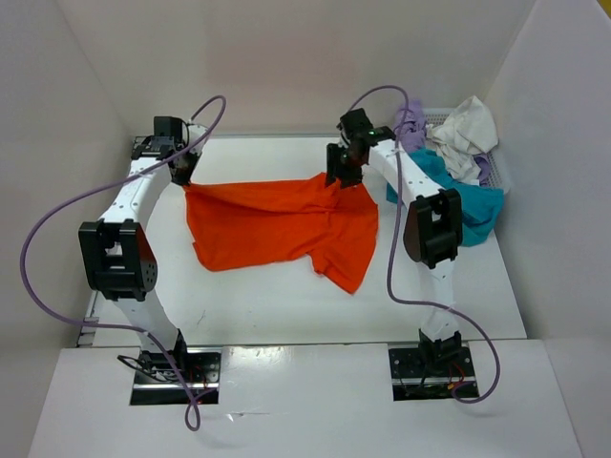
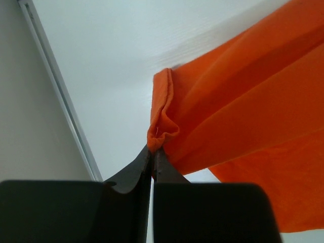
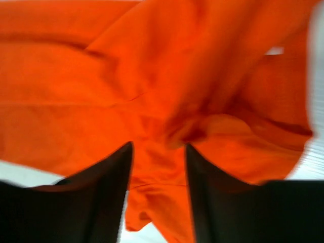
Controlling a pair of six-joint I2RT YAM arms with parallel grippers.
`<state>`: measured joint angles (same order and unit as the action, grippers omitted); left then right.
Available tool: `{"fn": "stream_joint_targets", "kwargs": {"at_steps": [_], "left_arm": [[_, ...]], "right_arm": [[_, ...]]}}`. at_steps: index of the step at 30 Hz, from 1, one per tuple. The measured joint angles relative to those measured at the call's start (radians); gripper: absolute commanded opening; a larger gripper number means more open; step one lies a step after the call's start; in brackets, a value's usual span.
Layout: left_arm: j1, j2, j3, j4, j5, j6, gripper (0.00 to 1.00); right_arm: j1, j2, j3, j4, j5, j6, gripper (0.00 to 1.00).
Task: Fold and stack the t-shirts
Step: Flatten out the tshirt
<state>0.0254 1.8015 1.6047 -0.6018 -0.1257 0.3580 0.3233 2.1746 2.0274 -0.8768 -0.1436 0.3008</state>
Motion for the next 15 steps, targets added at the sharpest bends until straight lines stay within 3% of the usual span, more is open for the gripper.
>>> {"fn": "stream_joint_targets", "kwargs": {"at_steps": [1,5,7,12,15], "left_arm": [[0.0,-0.003,-0.01,-0.001,0.002,-0.003,0.0],[0.0,-0.003,-0.037,-0.008,0.018,-0.023,0.0],[0.0,-0.003,-0.042,-0.01,0.02,-0.025,0.0],[0.0,-0.01,-0.069,-0.006,0.024,-0.026,0.0],[0.0,-0.013,-0.081,-0.005,0.025,-0.03,0.0]], "right_arm": [[0.019,0.001,-0.004,0.001,-0.018,-0.001,0.62],[0.073,-0.011,-0.025,0.05,-0.056,-0.013,0.59],[0.077,-0.046,-0.085,0.077,-0.037,-0.011,0.53],[0.002,-0.164,-0.287,0.105,0.102,0.001,0.17],[-0.05,-0.208,-0.397,0.111,0.191,0.008,0.17]]}}
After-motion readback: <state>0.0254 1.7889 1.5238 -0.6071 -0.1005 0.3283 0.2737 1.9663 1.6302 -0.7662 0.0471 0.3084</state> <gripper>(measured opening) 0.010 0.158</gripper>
